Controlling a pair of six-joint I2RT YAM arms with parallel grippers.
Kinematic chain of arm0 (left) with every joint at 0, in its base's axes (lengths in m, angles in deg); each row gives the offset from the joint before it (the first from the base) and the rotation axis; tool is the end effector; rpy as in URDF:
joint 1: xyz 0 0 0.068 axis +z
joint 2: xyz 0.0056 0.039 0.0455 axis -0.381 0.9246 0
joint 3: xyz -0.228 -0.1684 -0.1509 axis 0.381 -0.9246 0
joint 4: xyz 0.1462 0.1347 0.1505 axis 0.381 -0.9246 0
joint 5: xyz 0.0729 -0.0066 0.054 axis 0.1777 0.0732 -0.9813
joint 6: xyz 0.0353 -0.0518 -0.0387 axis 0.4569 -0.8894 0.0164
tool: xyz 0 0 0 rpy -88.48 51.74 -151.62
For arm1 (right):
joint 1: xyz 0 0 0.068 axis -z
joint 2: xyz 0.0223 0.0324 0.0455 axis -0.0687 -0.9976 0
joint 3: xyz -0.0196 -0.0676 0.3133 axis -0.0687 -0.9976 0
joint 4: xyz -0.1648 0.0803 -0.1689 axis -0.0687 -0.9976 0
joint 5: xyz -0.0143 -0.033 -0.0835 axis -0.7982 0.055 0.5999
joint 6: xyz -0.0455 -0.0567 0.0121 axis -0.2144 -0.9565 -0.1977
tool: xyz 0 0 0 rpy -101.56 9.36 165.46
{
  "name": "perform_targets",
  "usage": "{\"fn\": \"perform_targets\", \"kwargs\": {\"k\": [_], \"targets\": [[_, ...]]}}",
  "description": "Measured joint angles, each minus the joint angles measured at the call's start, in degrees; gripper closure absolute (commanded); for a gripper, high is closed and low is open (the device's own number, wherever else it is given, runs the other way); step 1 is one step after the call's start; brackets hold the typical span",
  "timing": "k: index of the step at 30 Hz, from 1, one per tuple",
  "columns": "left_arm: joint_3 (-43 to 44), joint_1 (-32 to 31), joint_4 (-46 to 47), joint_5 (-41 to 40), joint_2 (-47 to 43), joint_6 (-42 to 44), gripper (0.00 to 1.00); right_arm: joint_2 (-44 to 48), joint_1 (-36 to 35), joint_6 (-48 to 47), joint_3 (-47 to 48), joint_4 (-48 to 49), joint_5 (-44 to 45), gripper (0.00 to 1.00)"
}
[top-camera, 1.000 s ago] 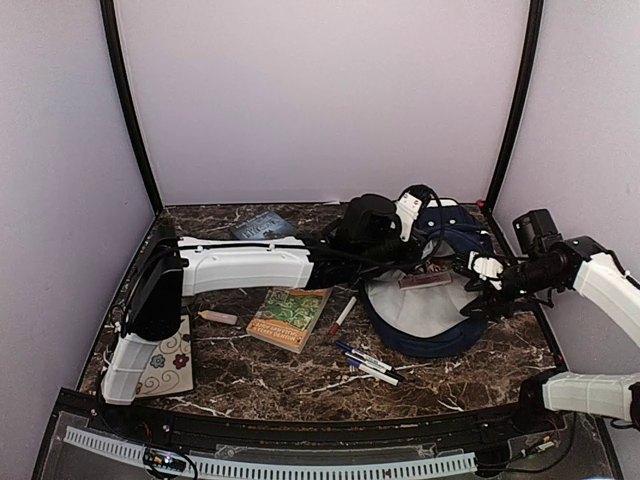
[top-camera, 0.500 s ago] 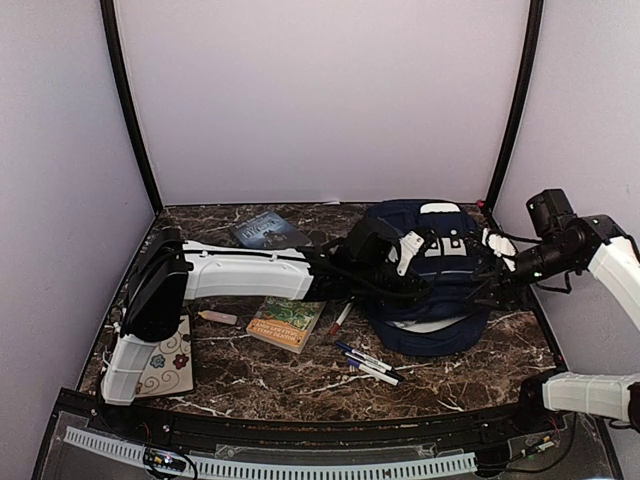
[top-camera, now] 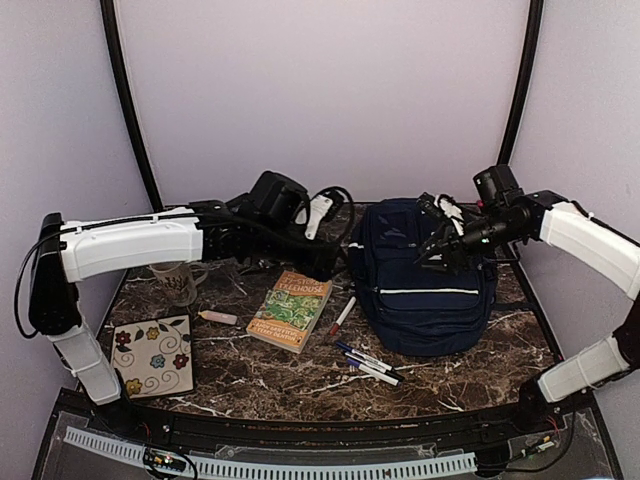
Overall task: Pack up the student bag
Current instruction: Adjust the book at the center of the board.
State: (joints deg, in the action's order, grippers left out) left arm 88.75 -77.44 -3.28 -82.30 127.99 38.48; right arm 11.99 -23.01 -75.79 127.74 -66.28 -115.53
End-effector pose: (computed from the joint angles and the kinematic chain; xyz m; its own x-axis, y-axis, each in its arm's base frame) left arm 0.2414 -0.3506 0.3510 -0.4516 0.3190 -0.8332 0.7716 0.6085 -0.1853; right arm 0.2248 0.1194 0.3385 -0.3749 -0.5173 -0.7693 -0.8998 0.4029 0.1675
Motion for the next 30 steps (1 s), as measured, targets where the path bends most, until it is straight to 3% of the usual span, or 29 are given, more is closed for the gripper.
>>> {"fn": "perform_targets", "kwargs": {"k": [6,11,14,22,30], "targets": [[-11.8,12.1,-1.4,-2.4,-5.4,-8.7,0.18,-8.6,-9.9,12.1,-0.1,15.7,1.7,0.44],[-15.1,18.4,-3.3,0.6,-5.0,-13.7,0.22,-19.7,-16.9,21.4,0.1,26.5,2.4,0.44],[-15.0,21.7,-4.1,3.3,-3.1,-14.8,0.24,-28.1,-19.8,24.2,4.2,28.1,2.6,0.44],[-15.0,24.0,-6.4,6.8,6.0,-14.9,0.28,-40.4,-22.8,30.2,13.6,29.6,2.7,0.40],[-13.3,23.9,-6.7,9.9,10.3,-13.6,0.37,-46.8,-22.9,37.0,17.9,29.2,3.2,0.46]]}}
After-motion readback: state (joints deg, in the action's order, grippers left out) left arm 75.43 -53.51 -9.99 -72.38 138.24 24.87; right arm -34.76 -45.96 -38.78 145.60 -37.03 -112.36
